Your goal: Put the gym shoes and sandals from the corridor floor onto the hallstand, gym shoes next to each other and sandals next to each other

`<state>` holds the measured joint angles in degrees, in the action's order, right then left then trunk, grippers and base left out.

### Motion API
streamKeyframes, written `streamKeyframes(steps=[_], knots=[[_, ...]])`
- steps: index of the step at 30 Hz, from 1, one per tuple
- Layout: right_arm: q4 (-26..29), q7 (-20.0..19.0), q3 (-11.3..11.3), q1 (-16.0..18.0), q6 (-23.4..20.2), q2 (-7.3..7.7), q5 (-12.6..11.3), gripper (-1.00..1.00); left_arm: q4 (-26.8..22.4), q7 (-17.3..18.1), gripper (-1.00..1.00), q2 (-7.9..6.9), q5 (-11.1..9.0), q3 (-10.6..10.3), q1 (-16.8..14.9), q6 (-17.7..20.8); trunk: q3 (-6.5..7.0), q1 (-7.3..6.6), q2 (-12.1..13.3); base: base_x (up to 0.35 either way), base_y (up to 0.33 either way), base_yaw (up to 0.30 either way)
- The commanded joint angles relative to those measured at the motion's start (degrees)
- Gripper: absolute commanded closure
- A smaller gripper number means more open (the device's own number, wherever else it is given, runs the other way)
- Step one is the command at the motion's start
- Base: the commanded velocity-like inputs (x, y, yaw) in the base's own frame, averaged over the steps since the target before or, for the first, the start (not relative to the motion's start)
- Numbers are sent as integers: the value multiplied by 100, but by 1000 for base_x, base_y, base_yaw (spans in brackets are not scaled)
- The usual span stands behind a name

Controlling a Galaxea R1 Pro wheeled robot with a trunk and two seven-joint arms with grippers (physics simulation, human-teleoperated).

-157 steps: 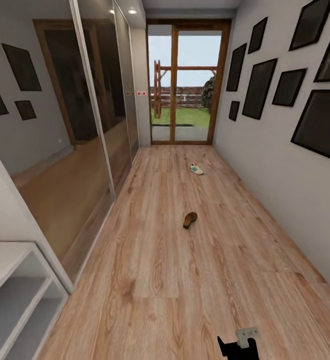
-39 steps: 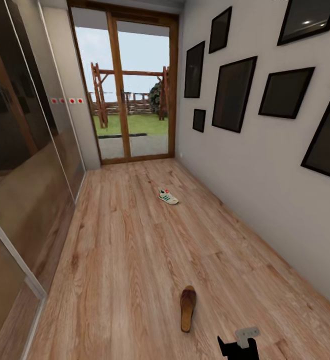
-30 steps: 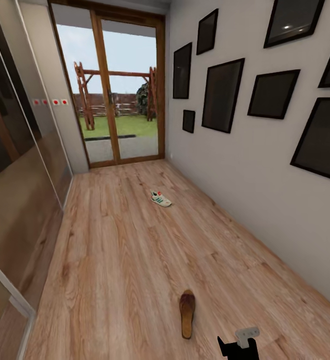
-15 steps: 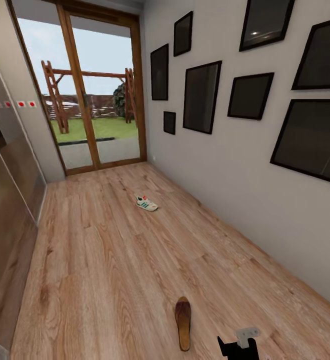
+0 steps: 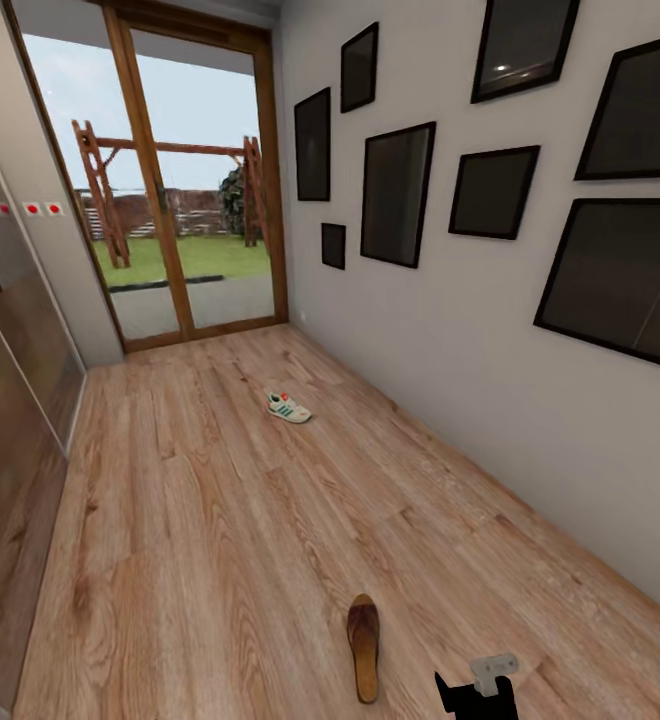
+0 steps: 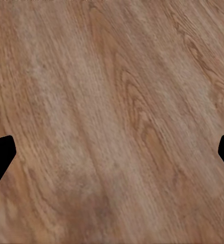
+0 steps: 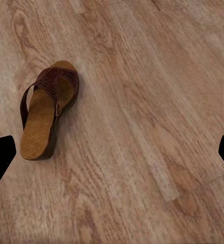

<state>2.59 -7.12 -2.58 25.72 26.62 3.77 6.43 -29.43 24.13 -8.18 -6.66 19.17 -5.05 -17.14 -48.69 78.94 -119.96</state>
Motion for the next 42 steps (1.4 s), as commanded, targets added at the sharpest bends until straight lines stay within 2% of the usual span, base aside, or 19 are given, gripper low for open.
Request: streamKeyframes(steps=[1,9,42], knots=[[-4,-7,-32,4,18,1,53,-100,5,56,-100,1,-55,17,-4,9,-6,0,-2,100,141,-43],[1,-13,-32,4,18,1,51,-100,-1,56,-100,1,-55,17,-4,9,-8,0,-2,82,122,-15],[4,-9,-38,4,18,0,51,-100,-1,56,-100,1,-55,17,-4,8,-8,0,-2,22,9,0]])
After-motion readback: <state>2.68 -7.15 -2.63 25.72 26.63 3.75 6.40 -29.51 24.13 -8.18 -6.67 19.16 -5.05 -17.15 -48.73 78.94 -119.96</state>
